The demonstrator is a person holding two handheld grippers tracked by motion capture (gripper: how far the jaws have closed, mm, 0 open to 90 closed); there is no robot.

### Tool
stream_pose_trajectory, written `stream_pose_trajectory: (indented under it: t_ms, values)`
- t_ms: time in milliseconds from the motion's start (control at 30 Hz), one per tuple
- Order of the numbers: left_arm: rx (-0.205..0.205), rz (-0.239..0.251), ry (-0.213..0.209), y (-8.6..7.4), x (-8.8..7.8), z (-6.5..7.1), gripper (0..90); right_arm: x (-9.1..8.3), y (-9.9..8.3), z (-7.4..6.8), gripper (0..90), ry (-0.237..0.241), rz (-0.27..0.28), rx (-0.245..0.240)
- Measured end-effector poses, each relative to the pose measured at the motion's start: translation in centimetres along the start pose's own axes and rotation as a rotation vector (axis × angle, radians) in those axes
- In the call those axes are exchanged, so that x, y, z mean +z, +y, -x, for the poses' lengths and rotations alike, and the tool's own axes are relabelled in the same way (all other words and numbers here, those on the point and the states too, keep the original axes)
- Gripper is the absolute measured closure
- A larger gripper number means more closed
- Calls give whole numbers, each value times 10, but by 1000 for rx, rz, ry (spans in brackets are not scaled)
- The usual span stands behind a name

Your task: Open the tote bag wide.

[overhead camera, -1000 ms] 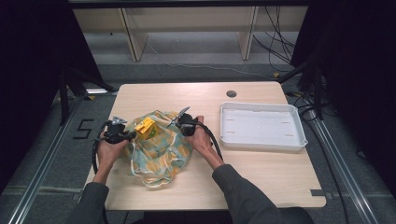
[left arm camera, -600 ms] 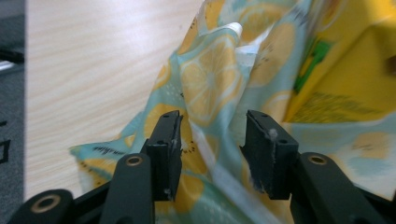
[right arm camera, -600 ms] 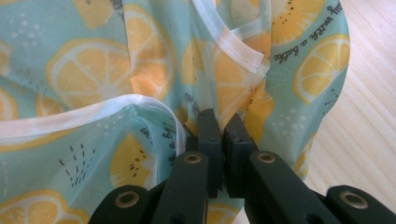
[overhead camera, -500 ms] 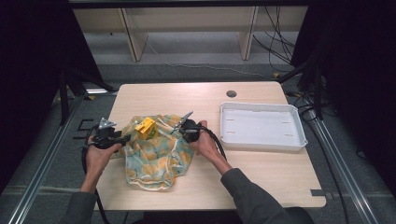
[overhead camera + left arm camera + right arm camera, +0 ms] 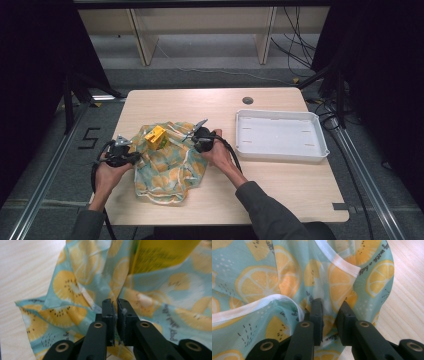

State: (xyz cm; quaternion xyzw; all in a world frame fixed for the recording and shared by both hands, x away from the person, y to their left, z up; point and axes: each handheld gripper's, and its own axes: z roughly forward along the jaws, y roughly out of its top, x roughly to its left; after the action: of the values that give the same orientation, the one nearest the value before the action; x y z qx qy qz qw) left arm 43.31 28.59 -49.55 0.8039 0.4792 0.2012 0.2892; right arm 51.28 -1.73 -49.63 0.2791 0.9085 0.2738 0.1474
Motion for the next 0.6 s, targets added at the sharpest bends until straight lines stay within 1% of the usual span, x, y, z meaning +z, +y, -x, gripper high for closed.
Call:
stream_pose_trajectory:
  t_ms: [33, 67, 100, 133, 167, 200, 233, 267, 300, 333, 367, 400, 433, 467, 500, 533, 567, 600]
  values:
    - [2, 4, 15, -2, 2, -1, 862, -1, 0, 2, 736, 6, 3, 7]
    - [-6, -17, 17, -3, 2, -3, 864, -3, -1, 2, 730, 4, 6, 8]
    - [-34, -15, 5, -7, 3, -7, 864, -3, -1, 2, 718, 12, 3, 20]
    - [-34, -15, 5, -7, 3, -7, 863, -3, -1, 2, 718, 12, 3, 20]
    - [-35, -19, 2, -8, 3, -8, 863, -4, -1, 2, 698, 15, 13, 14]
    - [-36, -26, -1, -9, 4, -8, 852, -6, 0, 2, 636, 4, 11, 24]
    - [-36, -26, -1, -9, 4, -8, 837, -7, 0, 2, 599, 6, 22, 32]
    - [-36, -28, -1, -9, 3, -7, 837, -7, 0, 2, 599, 6, 22, 32]
    - [-47, -12, 3, -8, 2, -6, 813, -10, 1, 3, 552, 10, 26, 44]
    - [-42, -11, -1, -7, 0, -5, 785, -13, 3, 4, 504, 11, 31, 42]
    - [-38, 2, 2, -6, -4, -4, 729, -17, 4, 3, 460, 15, 44, 59]
    - [-39, 2, 2, -4, -8, -4, 684, -27, 7, 3, 399, 8, 106, 52]
    - [-39, 8, 5, -3, -12, -3, 684, -27, 7, 3, 399, 8, 106, 52]
    - [-50, 27, 7, -2, -16, -2, 653, -33, 9, 3, 381, 26, 99, 65]
    - [-50, 24, 1, -2, -21, -2, 633, -39, 11, 2, 377, 25, 125, 61]
    - [-62, 48, 7, -1, -26, 0, 600, -45, 12, 2, 374, 28, 139, 70]
    - [-69, 48, 5, 0, -31, 1, 556, -50, 14, 2, 366, 36, 161, 69]
    - [-74, 68, 3, 1, -42, 5, 503, -61, 18, 3, 361, 61, 192, 44]
